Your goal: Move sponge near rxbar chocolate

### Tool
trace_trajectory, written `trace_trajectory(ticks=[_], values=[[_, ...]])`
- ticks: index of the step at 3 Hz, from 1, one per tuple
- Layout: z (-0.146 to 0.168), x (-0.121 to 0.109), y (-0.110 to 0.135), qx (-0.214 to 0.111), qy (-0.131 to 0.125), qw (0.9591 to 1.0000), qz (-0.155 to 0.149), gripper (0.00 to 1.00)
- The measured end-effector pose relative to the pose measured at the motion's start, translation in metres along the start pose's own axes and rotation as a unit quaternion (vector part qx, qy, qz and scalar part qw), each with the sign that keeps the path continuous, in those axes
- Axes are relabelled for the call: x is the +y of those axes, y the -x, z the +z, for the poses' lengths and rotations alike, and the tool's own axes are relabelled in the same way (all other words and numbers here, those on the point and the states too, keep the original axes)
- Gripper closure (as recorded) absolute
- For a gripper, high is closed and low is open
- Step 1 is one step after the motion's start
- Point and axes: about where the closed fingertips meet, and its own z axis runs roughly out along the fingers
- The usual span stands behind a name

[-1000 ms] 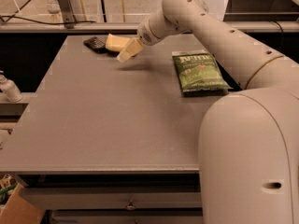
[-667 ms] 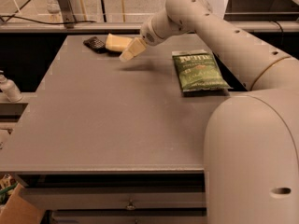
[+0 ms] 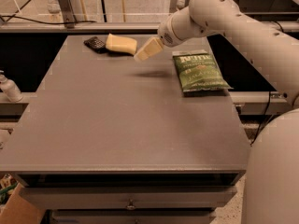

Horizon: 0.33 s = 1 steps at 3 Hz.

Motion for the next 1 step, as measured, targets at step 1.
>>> trace_trajectory(ticks=[1], values=[[0.0002,0.0001,-0.0001,0.000,0.000,1.0000,0.000,0.00]])
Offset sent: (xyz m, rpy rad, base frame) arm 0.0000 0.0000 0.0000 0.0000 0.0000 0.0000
